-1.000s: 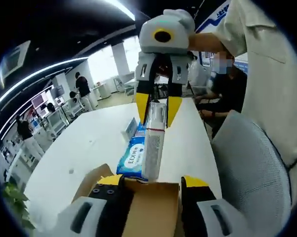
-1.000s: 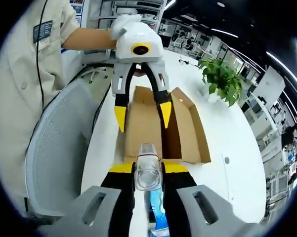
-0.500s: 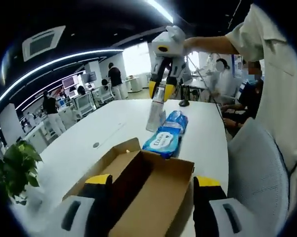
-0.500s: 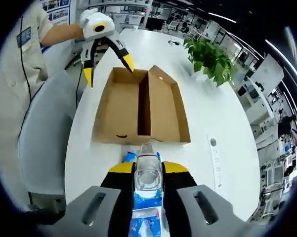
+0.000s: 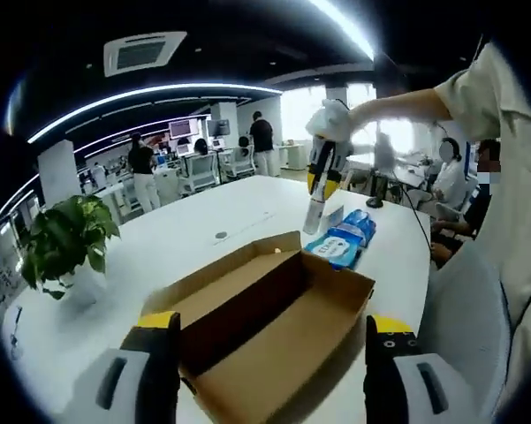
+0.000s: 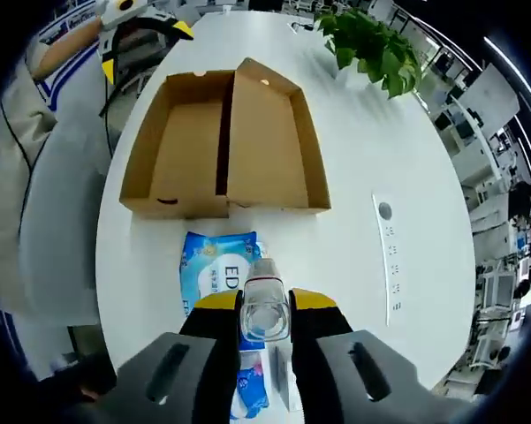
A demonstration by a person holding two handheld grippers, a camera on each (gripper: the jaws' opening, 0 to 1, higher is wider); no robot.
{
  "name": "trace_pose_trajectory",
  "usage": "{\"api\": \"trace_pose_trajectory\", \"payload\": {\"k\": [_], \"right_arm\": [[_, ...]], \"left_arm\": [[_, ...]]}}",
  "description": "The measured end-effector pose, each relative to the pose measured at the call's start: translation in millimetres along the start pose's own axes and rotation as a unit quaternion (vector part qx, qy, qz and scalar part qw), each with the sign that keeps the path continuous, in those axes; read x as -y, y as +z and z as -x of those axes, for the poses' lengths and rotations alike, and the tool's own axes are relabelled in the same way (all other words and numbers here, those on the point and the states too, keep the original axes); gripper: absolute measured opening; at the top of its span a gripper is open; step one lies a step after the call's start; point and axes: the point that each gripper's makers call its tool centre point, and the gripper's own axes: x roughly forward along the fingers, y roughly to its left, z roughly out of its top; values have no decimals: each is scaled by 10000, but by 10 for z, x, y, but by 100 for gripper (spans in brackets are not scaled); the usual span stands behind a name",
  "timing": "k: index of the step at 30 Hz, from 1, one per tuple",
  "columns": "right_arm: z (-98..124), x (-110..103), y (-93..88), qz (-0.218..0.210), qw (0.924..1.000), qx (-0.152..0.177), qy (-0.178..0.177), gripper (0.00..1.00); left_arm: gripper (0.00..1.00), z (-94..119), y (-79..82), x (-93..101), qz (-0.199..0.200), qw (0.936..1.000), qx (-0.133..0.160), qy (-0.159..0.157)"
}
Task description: Operate the shoe box by opening the lid, removing the specified soft item, and placing it in the target area until the item is outside and the box remains undamaged.
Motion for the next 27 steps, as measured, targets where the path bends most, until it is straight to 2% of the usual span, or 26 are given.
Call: {"api": "trace_pose_trajectory", "payload": {"k": [7, 11, 15, 20, 27], "right_arm": [[-261, 214, -165, -215, 9989, -409, 50, 18], [-359, 261, -228, -545, 9969, -552, 142, 18], [-441, 272, -293, -609, 9956, -693, 186, 18], [-521, 294, -391, -365, 9943, -988, 142, 18], [-636, 306, -427, 25, 9935, -1126, 186, 18]], "left_arm": [[95, 208, -138, -161, 189, 9993, -54, 330], [98, 269, -218, -213, 267, 9986, -68, 458], [100, 300, -299, -237, 434, 9975, -84, 543], [100, 335, -397, -230, 606, 9962, -91, 619], [100, 373, -539, -197, 776, 9948, -164, 638]]}}
